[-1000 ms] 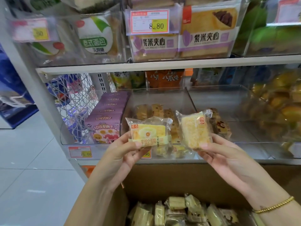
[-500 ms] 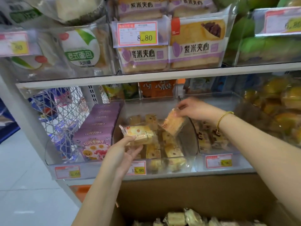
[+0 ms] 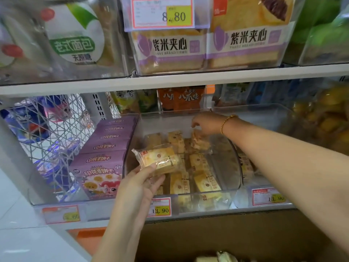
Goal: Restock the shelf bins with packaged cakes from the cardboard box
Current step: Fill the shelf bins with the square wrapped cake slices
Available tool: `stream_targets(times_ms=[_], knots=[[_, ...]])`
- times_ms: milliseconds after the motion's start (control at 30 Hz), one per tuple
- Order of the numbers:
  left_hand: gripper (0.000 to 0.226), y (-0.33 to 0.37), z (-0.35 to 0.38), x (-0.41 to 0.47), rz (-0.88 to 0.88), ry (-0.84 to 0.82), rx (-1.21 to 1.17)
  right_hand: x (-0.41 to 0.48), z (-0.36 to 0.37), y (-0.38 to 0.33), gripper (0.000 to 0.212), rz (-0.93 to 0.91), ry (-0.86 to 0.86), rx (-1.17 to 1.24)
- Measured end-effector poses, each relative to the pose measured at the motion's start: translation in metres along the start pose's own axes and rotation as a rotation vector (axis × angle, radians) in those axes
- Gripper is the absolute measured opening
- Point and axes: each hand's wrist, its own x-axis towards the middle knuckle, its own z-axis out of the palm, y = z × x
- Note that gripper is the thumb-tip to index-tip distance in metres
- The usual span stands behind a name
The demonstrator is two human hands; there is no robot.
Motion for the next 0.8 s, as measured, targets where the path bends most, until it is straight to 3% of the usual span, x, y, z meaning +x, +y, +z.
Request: stream_targets(times_ms=[100, 200, 333, 500, 600, 700, 767, 800], knots=[[0.031, -0.002, -0.001, 0.0, 0.007, -0.014, -0.021, -0.011, 0.004, 0.01, 0.035, -0.032, 0.043, 0.029], [0.028, -0.003, 0.0, -0.001, 0.011, -0.006, -0.031, -0.014, 0.005, 0.01, 0.024, -0.018, -0.041, -0.002], [0.035, -0.003, 0.002, -0.003, 0.008, 0.007, -0.022, -0.014, 0.004, 0.007, 0.032, -0.043, -0.114, -0.129], [0.03, -0.002, 0.003, -0.005, -0.001, 0.019, -0.022, -0.024, 0.001, -0.001, 0.033, -0.032, -0.065, -0.076], [0.031, -0.002, 0.001, -0.005, 0.003, 0.01, -0.024, -0.045, -0.005, -0.011, 0.033, 0.005, 0.096, 0.159], [0.035, -0.002, 0.0, -0.006, 0.007, -0.006, -0.039, -0.077, -0.008, -0.021, 0.028, 0.143, 0.311, 0.55], [0.034, -0.003, 0.0, -0.007, 0.022, -0.028, -0.053, -0.103, -0.006, -0.036, 0.028, 0.245, 0.211, 0.96], [0.034, -0.004, -0.001, -0.008, 0.03, -0.043, -0.058, -0.114, -0.003, -0.045, 0.041, 0.254, 0.102, 1.135]])
